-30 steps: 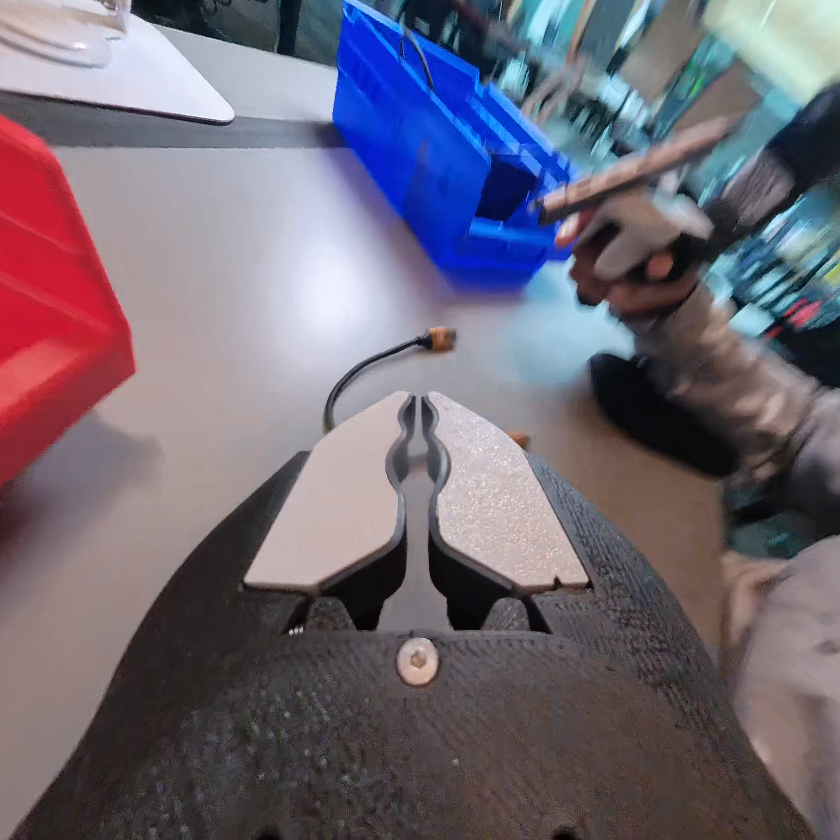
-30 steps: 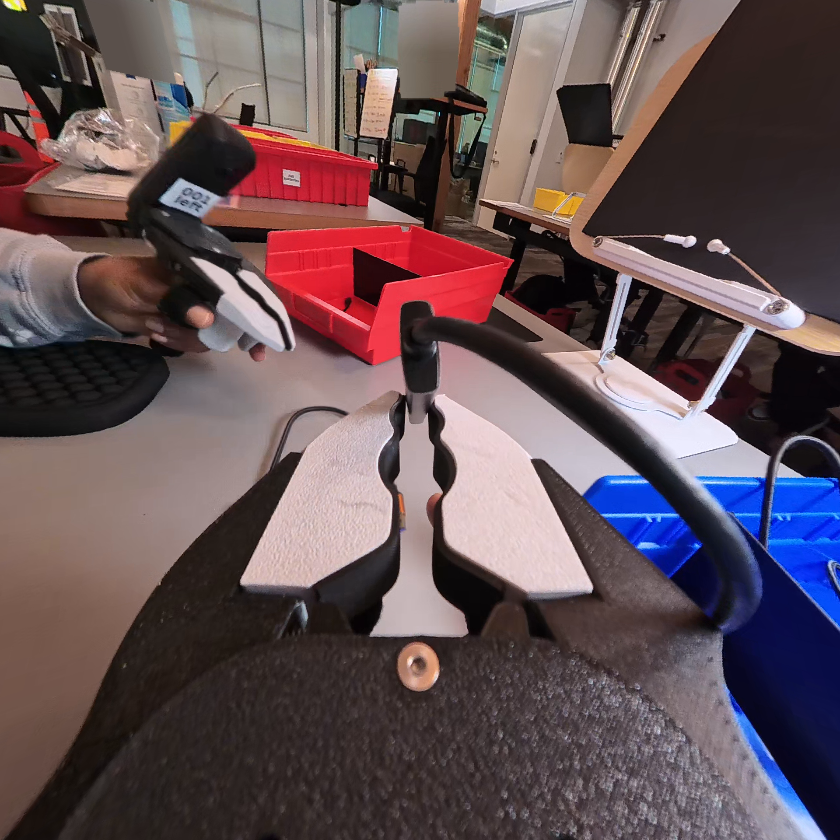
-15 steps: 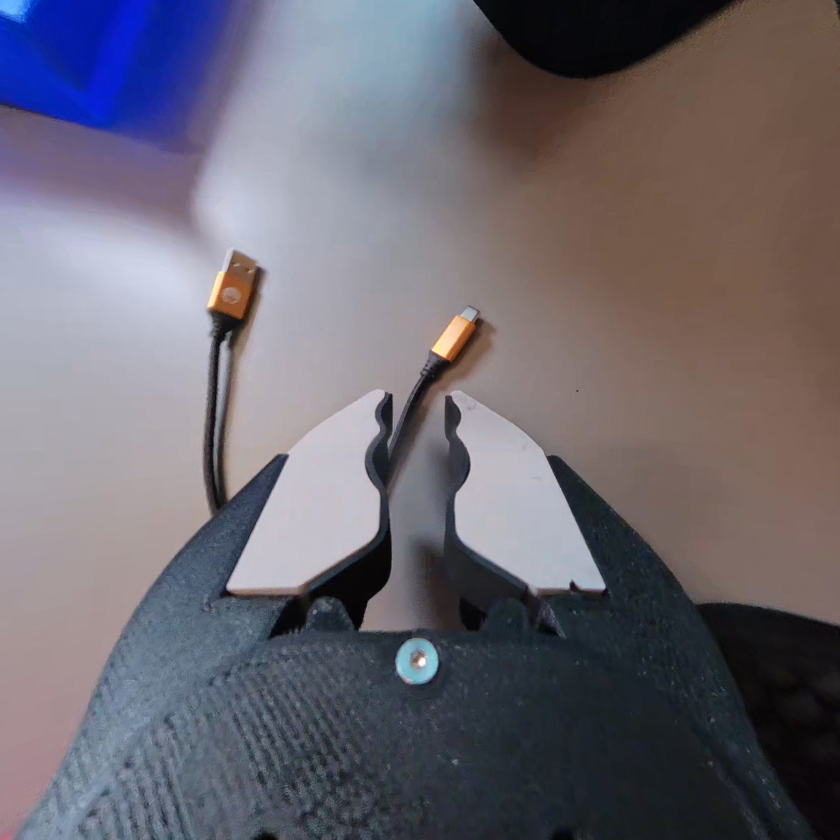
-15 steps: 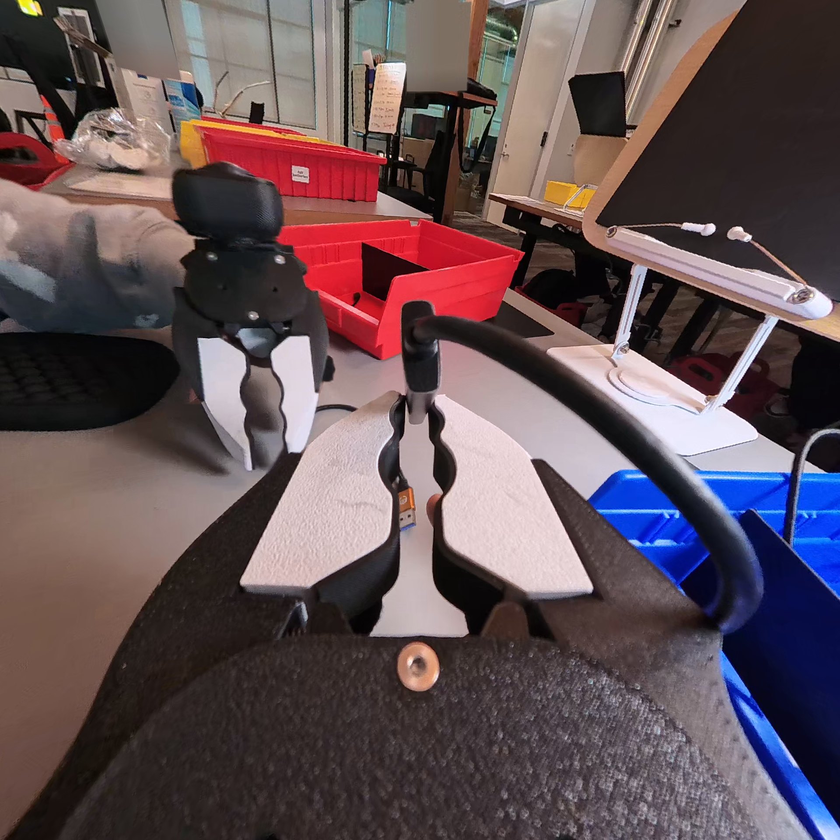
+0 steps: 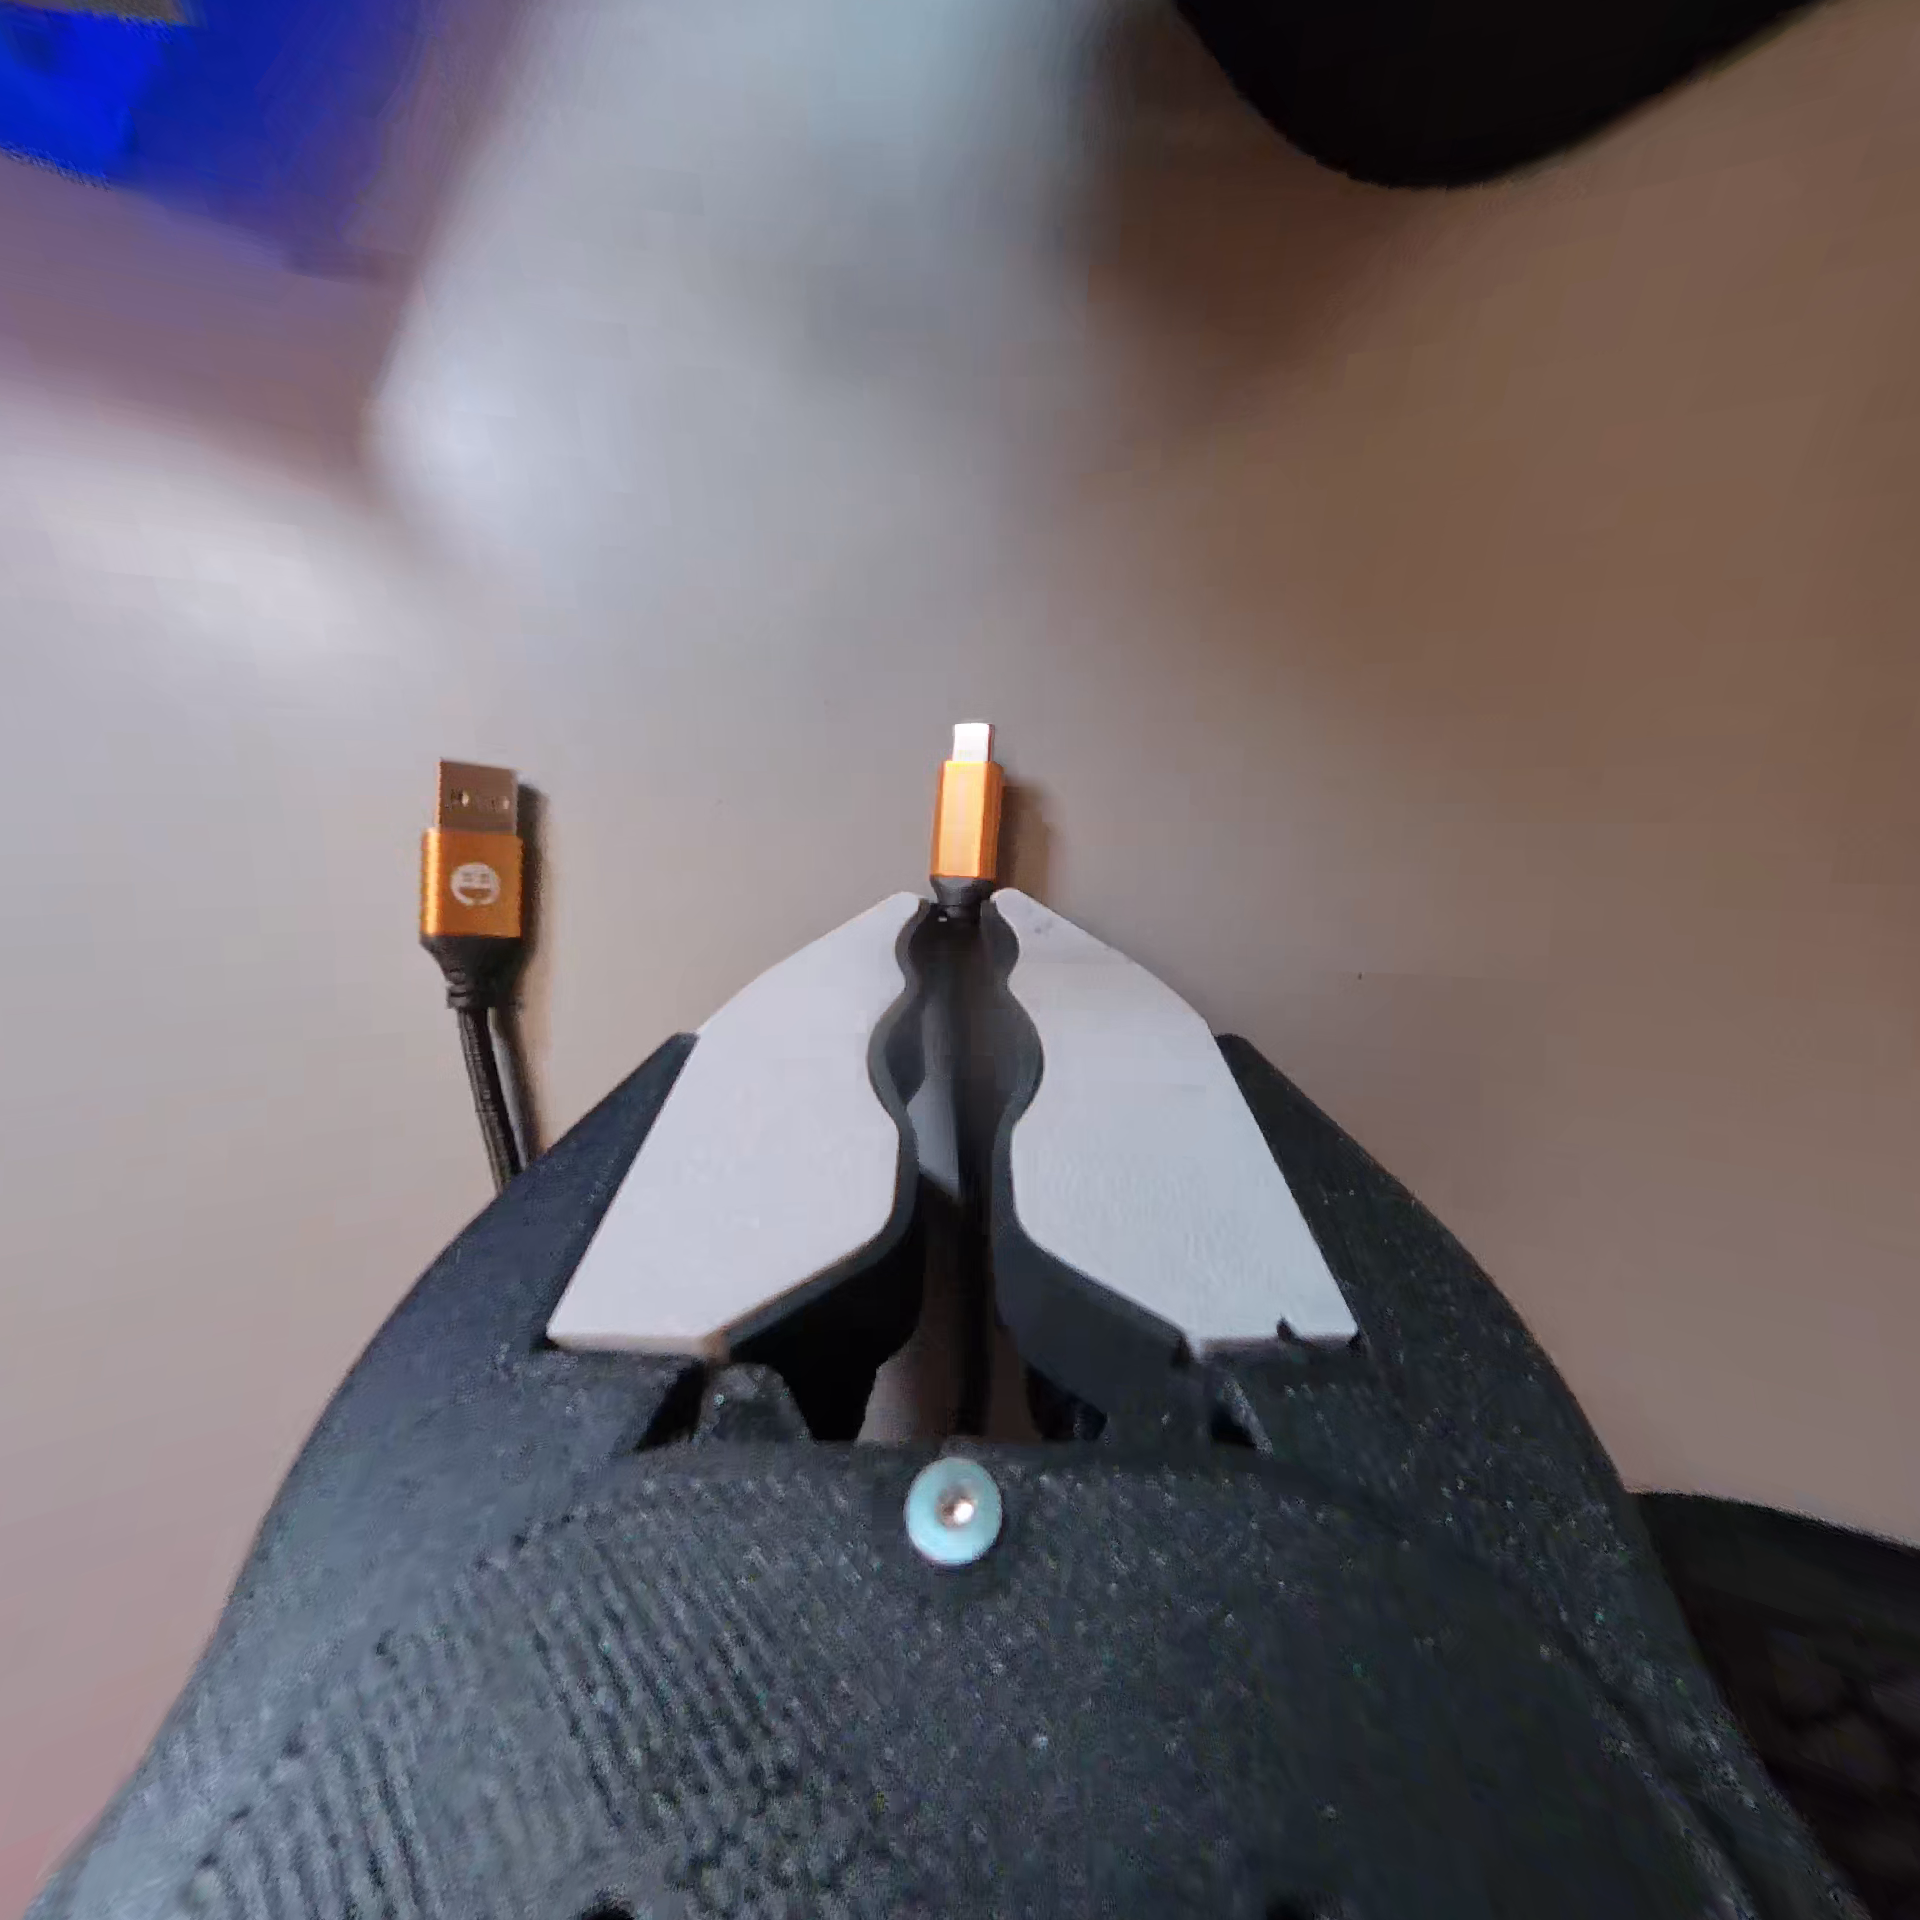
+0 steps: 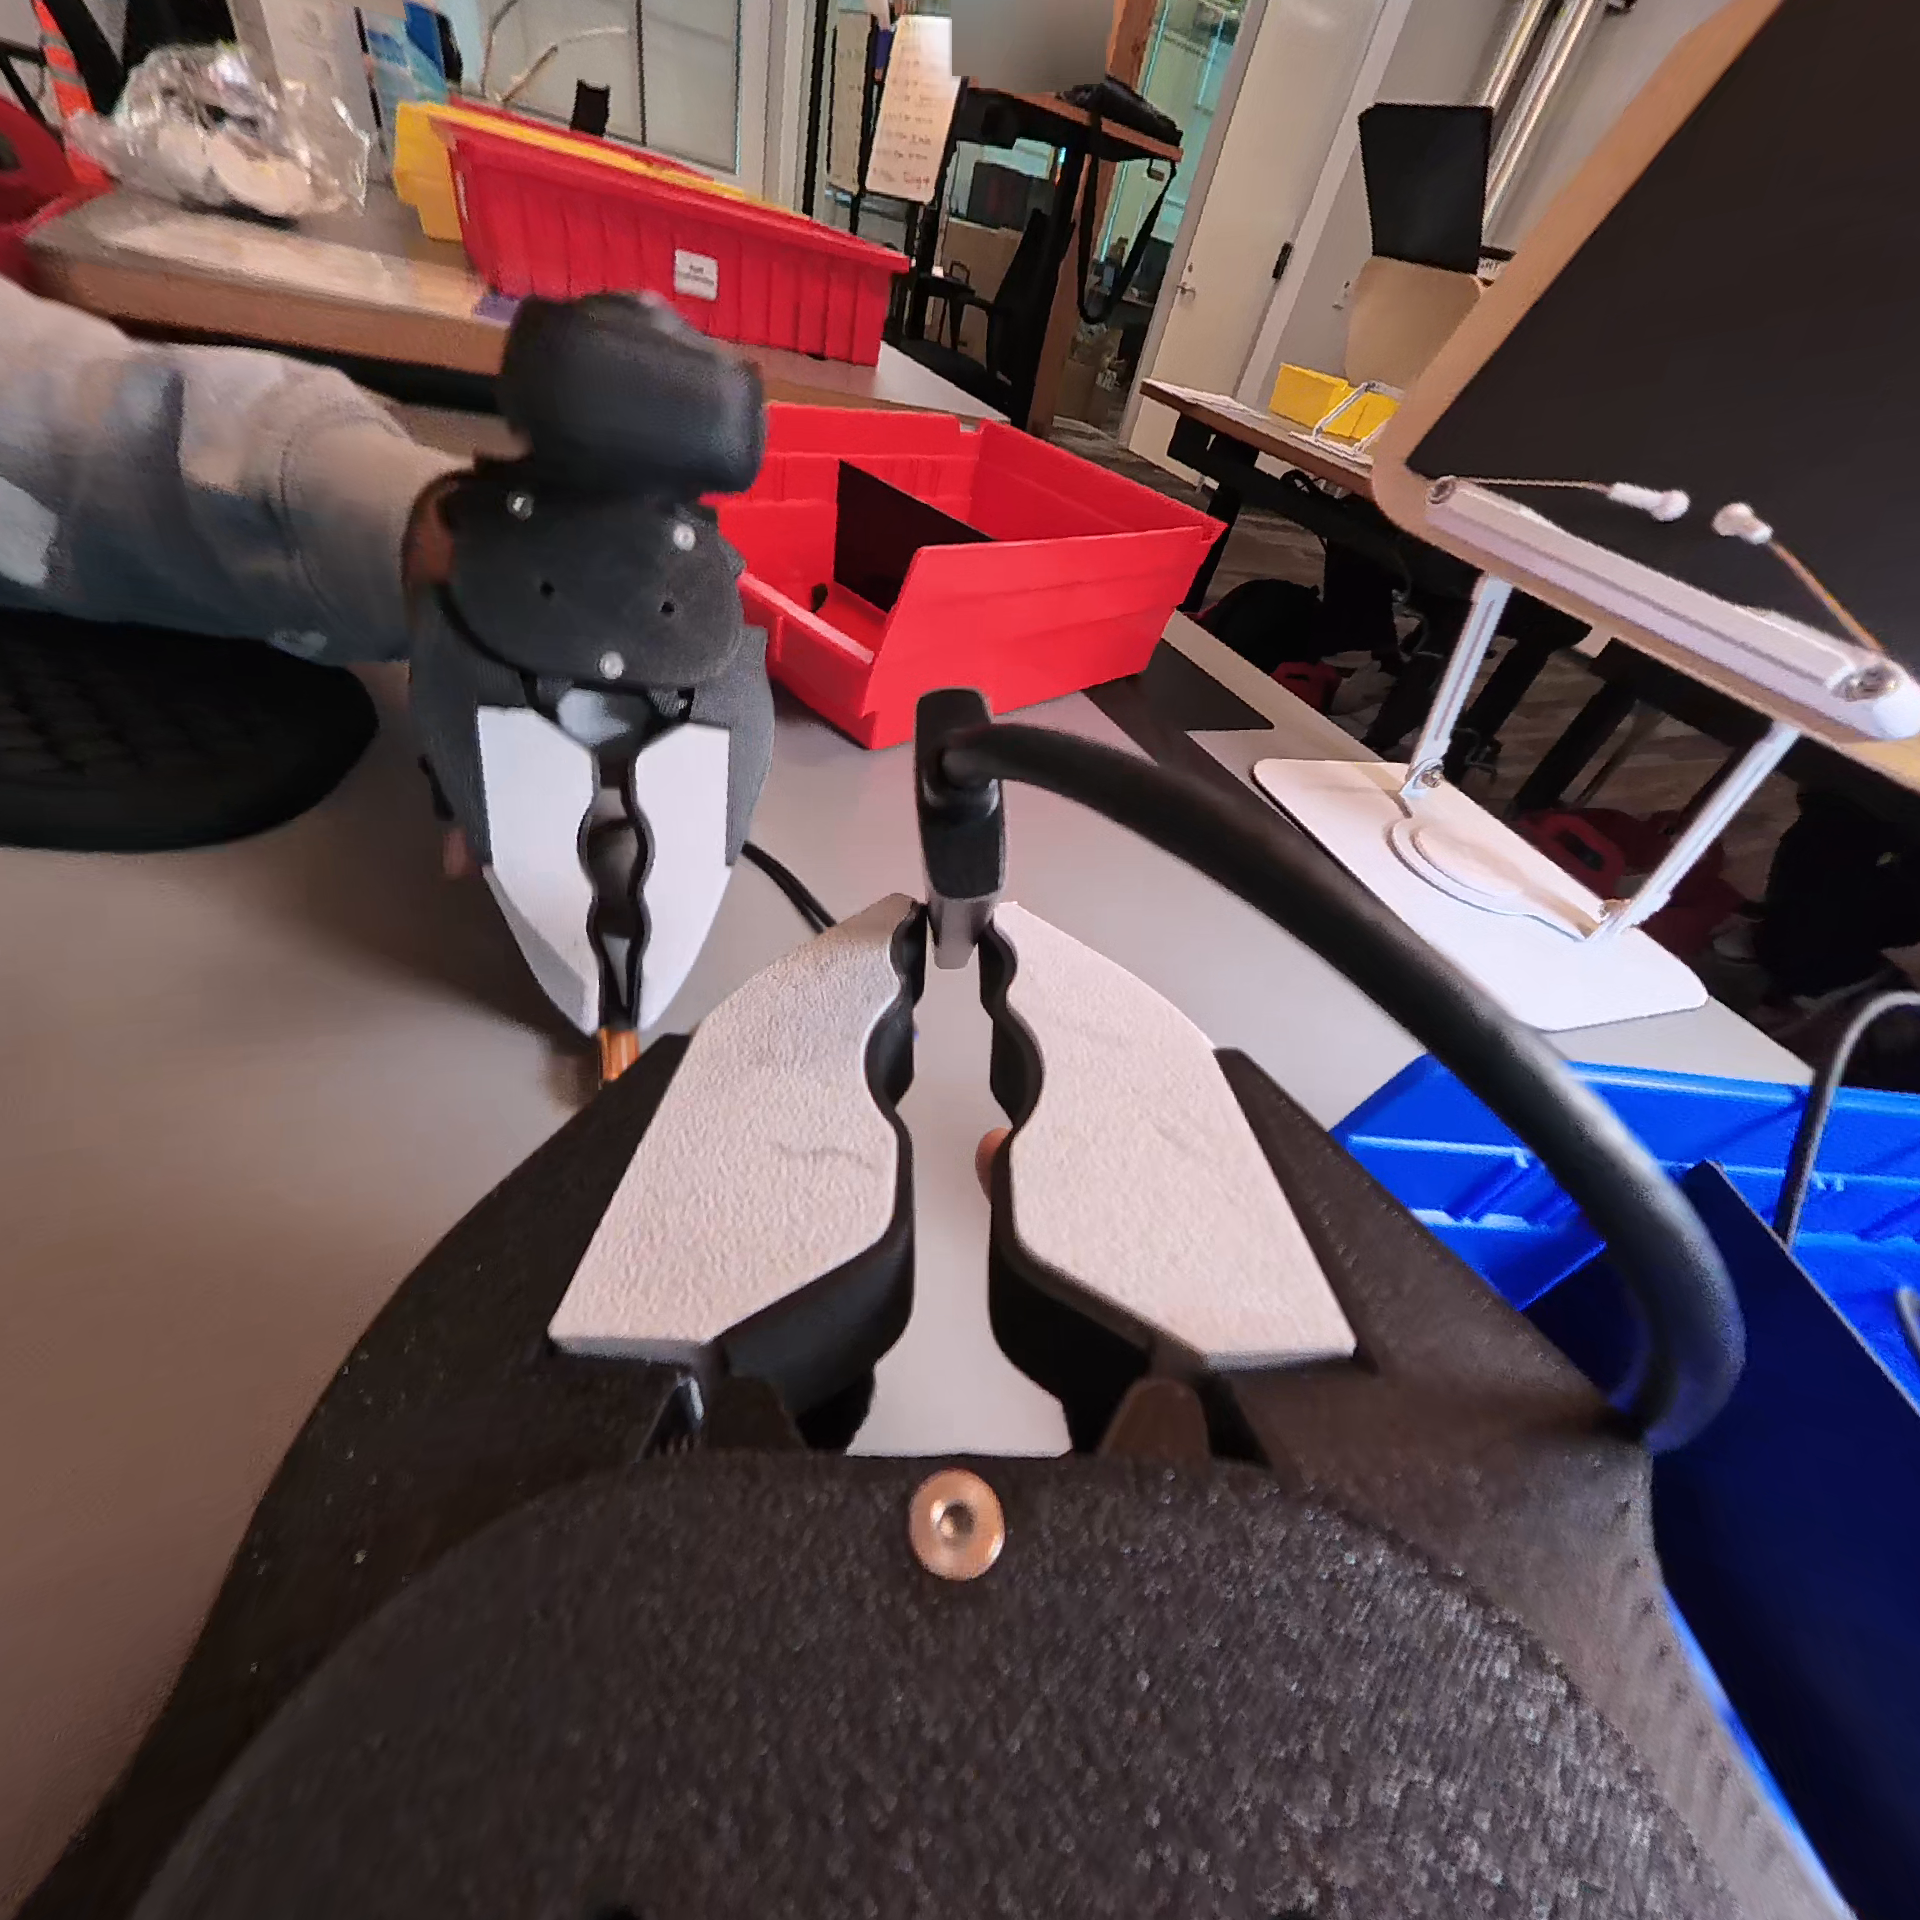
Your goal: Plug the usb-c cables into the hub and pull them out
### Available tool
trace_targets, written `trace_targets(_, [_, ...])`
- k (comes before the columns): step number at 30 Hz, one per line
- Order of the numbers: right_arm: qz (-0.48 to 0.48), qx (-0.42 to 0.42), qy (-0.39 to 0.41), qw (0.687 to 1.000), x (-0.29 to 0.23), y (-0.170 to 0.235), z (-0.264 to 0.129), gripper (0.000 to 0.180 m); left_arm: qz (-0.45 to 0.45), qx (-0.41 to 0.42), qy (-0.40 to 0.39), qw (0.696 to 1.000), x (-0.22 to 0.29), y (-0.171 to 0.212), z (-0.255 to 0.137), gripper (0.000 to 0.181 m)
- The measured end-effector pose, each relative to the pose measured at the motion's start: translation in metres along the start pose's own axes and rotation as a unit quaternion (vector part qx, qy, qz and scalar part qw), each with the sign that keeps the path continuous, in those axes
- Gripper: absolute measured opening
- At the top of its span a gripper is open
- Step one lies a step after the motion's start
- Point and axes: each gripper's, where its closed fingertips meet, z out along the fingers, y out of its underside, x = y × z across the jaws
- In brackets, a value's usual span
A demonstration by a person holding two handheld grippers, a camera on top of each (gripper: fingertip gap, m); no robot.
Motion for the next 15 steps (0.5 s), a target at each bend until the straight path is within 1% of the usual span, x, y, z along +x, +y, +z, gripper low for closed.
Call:
trace_targets(4, [-0.059, -0.022, -0.011, 0.998, -0.011, 0.009, 0.004, 0.009, -0.092, 0.072, 0.038, 0.992, 0.003, -0.011, -0.019, 0.008])
trace_targets(8, [-0.158, -0.06, -0.019, 0.985, -0.024, 0.024, 0.009, 0.009, -0.161, 0.141, 0.092, 0.972, 0.007, -0.027, -0.039, 0.008])
trace_targets(11, [-0.227, -0.087, -0.028, 0.97, -0.036, 0.036, 0.015, 0.009, -0.183, 0.154, 0.107, 0.965, 0.009, -0.033, -0.043, 0.008])
trace_targets(15, [-0.273, -0.096, -0.053, 0.956, -0.056, 0.043, 0.023, 0.009, -0.194, 0.139, 0.103, 0.966, 0.011, -0.032, -0.039, 0.008])
